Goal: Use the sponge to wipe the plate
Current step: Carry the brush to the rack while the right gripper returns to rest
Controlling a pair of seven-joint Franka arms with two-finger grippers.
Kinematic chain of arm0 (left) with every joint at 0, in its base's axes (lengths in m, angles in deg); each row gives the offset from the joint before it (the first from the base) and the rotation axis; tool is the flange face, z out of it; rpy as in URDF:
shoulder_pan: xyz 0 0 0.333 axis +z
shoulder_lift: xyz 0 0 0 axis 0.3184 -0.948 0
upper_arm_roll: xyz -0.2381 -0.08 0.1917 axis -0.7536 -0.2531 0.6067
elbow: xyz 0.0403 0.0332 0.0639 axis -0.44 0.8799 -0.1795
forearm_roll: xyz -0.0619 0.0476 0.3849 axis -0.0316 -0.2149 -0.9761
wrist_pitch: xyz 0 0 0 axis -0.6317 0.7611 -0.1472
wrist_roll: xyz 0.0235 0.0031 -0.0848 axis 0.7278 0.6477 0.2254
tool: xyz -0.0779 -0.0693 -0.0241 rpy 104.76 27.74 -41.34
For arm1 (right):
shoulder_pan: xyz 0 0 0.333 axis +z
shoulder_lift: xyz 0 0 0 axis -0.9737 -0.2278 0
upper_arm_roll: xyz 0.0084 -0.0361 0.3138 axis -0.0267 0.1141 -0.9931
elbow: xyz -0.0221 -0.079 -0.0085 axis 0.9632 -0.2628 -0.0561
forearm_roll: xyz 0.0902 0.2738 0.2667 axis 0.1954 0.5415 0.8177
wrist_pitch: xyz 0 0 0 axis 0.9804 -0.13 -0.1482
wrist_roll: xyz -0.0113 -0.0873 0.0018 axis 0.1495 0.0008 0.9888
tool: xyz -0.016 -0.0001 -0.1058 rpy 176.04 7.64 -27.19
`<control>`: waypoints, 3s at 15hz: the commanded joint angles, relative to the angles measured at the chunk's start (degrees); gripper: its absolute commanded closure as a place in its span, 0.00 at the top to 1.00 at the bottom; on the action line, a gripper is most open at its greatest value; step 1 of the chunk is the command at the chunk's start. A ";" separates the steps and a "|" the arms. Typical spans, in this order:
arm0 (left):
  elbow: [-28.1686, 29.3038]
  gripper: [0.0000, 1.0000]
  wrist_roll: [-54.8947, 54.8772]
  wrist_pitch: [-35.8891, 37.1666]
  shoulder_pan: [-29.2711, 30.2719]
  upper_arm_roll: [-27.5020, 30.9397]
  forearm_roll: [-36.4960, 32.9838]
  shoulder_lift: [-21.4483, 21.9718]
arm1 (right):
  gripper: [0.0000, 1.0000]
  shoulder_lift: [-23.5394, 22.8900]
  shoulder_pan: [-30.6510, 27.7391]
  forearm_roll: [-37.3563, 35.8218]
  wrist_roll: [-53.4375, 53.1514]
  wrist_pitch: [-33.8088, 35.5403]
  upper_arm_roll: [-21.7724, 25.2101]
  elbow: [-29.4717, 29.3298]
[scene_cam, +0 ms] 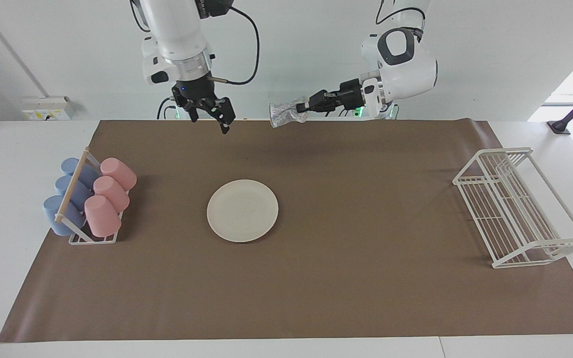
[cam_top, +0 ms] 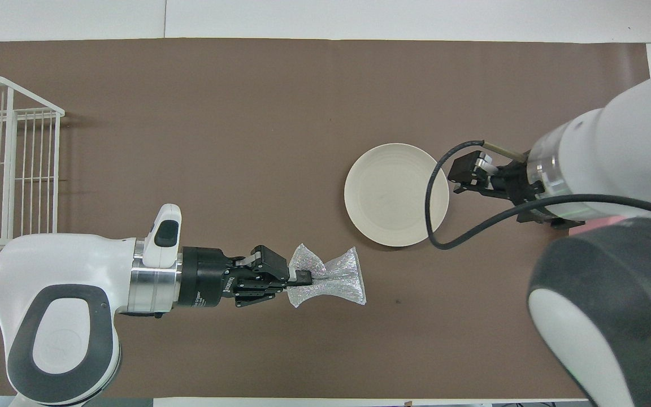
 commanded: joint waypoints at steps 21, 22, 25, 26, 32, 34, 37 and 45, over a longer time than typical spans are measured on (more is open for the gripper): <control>-21.34 0.00 29.09 27.24 3.56 -0.09 -91.87 -15.91 | 1.00 -2.54 13.21 -3.88 39.53 7.41 28.29 -5.01; -21.60 0.00 29.37 28.64 3.47 -0.17 -95.65 -16.88 | 1.00 -2.54 13.21 -3.97 39.45 7.76 28.38 -5.01; -24.49 0.00 29.46 33.47 3.47 -0.18 -105.15 -19.34 | 1.00 -2.46 13.30 -3.97 38.92 8.20 28.47 -5.01; -26.42 0.00 29.37 35.75 3.38 -0.18 -108.57 -20.30 | 1.00 -2.46 13.39 -3.97 38.66 8.29 28.47 -5.01; -28.98 0.00 29.46 38.68 3.99 -0.26 -131.25 -26.63 | 1.00 -2.28 10.40 -3.97 38.48 8.29 28.38 -4.31; -30.91 0.00 29.46 38.06 5.22 -0.09 -134.53 -29.96 | 1.00 -2.28 9.70 -3.79 38.48 8.38 28.38 -4.48; -35.30 0.00 31.57 36.66 8.12 0.00 -138.75 -37.69 | 1.00 -2.19 8.55 -3.79 39.79 9.97 28.90 -4.57; -34.00 0.00 38.60 27.69 12.70 -0.18 -136.48 -39.47 | 1.00 -2.10 8.99 -2.83 39.97 9.70 28.91 -4.57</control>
